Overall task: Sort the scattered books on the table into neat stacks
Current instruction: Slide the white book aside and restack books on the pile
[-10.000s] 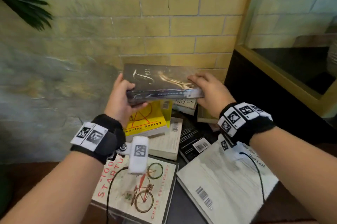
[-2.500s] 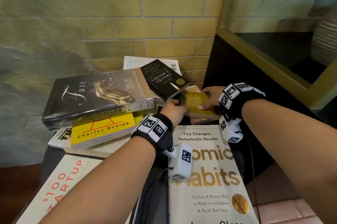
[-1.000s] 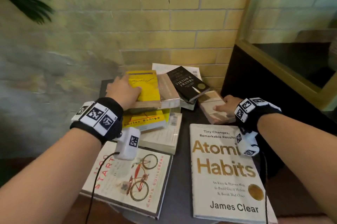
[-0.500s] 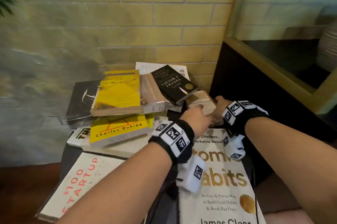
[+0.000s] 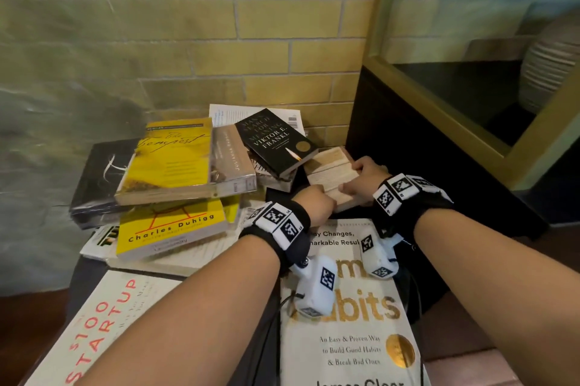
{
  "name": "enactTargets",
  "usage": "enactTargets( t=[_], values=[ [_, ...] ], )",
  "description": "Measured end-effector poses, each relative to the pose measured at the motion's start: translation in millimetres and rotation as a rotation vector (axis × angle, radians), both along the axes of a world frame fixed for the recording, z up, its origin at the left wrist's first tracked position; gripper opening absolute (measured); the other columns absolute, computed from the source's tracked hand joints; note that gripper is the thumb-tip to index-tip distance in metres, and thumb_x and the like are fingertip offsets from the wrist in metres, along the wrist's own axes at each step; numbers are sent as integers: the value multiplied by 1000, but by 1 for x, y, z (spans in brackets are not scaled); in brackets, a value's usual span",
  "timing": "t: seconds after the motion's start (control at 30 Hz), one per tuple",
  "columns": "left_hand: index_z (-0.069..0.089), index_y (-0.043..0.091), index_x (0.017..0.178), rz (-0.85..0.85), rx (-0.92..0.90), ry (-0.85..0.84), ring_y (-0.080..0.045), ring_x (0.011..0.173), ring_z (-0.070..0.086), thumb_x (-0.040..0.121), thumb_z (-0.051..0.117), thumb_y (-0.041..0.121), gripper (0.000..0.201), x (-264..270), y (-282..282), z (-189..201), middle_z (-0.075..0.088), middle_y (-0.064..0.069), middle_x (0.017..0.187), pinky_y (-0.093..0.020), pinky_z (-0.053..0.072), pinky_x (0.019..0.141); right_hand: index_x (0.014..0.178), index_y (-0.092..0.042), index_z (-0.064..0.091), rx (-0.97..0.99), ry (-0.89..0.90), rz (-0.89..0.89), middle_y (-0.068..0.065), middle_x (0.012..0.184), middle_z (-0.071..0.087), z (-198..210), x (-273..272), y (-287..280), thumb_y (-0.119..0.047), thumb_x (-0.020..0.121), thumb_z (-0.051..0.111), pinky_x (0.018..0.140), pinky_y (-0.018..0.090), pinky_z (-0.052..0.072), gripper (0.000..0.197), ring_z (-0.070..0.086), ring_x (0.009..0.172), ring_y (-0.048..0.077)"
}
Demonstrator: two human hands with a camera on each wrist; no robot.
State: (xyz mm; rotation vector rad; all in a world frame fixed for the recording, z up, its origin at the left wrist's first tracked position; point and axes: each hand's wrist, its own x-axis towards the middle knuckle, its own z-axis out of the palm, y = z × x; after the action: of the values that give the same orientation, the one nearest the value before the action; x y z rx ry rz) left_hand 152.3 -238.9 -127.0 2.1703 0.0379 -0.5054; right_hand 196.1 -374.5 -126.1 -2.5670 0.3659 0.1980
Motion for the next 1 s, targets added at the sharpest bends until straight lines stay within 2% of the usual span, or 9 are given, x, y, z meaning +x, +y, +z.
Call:
enactTargets(
  t=[0.13,0.3,0.37,0.47,0.6,0.7,0.83,0.9,1.0],
  values=[
    [52,-2,130,-12,-130,-58,-38,124,50,101,39,37,50,-9,-2,7,53,-27,134,-40,40,101,138,-21,37,420,-134,-65,8,128,52,16,-11,7,-14,82,70,90,46,54,65,56,113,31],
    [42,11,144,102,-341,-19,-28,134,44,94,23,66,77,-22,-8,27,46,-13,147,-41,30,115,140,-23,35,541,-363,-96,0,121,54,50,-47,12,-11,80,66,82,31,50,68,59,100,19],
    [43,18,144,124,-512,50,-30,126,52,91,19,72,79,-29,-8,37,51,-11,143,-46,39,108,132,-20,46,550,-462,-81,-3,113,58,65,-69,14,-11,80,66,74,25,49,56,59,88,11],
    [59,25,127,101,-692,181,-26,94,65,73,15,90,96,-42,-2,58,68,-9,117,-38,52,79,112,-21,63,393,-627,62,-4,104,62,77,-105,23,-13,74,69,84,31,50,39,58,93,12],
    [63,20,102,193,-871,129,-15,68,65,94,40,56,43,-62,22,85,68,-2,80,-28,55,64,118,-26,63,80,-650,390,-6,107,55,82,-136,34,-17,73,71,94,39,40,47,47,106,19],
    [55,9,127,302,-860,23,-25,90,64,100,42,20,32,-73,50,93,66,-16,116,-40,54,77,132,-37,52,-49,-582,544,-11,131,46,88,-147,42,-27,78,69,104,40,32,58,35,123,18],
    [52,10,132,401,-769,-143,-26,99,63,104,35,20,34,-84,98,106,63,-14,124,-37,57,69,139,-40,42,-8,-529,641,-6,152,26,93,-143,66,-36,83,69,115,40,24,63,22,138,21],
    [57,12,125,449,-694,-190,-26,94,65,104,37,29,34,-88,124,111,66,-13,119,-33,59,56,139,-30,47,124,-525,683,1,152,25,94,-134,88,-28,83,72,115,26,25,62,27,138,20],
    [65,11,112,520,-383,-343,-34,105,63,98,43,40,39,-83,159,113,65,-16,119,-48,55,87,137,-13,52,246,-521,712,6,149,29,97,-123,125,-9,82,73,90,-8,25,59,37,128,10]
  ],
)
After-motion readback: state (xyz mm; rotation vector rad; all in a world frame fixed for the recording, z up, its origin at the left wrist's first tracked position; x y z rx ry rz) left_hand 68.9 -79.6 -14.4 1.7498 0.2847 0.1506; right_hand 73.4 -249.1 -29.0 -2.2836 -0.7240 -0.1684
